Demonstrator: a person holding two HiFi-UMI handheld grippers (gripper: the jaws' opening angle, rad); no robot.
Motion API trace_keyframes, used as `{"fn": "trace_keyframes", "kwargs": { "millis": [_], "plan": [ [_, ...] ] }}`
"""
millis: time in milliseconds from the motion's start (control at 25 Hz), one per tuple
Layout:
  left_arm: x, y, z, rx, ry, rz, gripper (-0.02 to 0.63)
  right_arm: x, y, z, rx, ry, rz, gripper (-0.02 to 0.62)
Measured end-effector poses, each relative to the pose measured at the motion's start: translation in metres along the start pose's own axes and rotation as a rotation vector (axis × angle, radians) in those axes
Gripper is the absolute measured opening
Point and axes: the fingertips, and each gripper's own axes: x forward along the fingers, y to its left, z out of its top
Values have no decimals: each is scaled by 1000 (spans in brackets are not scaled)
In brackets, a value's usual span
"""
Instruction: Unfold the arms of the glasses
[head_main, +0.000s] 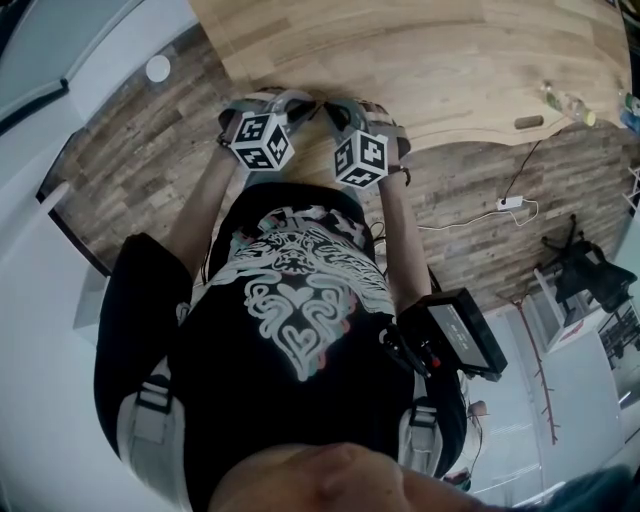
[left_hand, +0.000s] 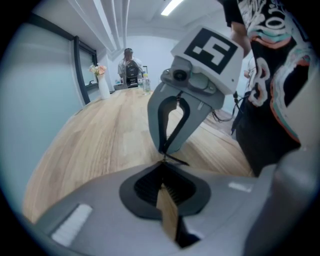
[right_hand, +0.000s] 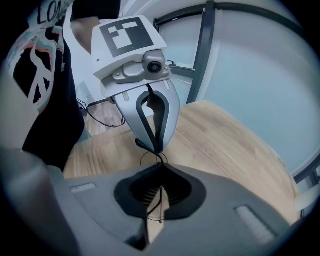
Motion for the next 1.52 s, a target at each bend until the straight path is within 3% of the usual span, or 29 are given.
{"fn": "trace_keyframes", "kwargs": {
  "millis": [320, 560, 800, 1040, 1240, 1520],
  "plan": [
    [0, 5, -3, -5, 7, 7, -11, -6, -7, 0, 30, -25, -17, -2],
    [-1, 8, 0, 11, 13, 14, -11, -30, -14, 2, 117, -148, -63, -2],
    [10, 8, 11, 87, 47, -7, -11, -45, -11, 2, 54, -223, -90, -2],
    [27, 4, 27, 137, 84, -73, -11, -51, -4, -3, 49, -245, -90, -2],
    [41, -11, 21, 180, 160, -185, 41, -51, -1, -3, 57, -248, -94, -2],
    [54, -10, 16, 275, 216, -208, 41, -52, 0, -3, 61, -257, -93, -2]
  ]
}}
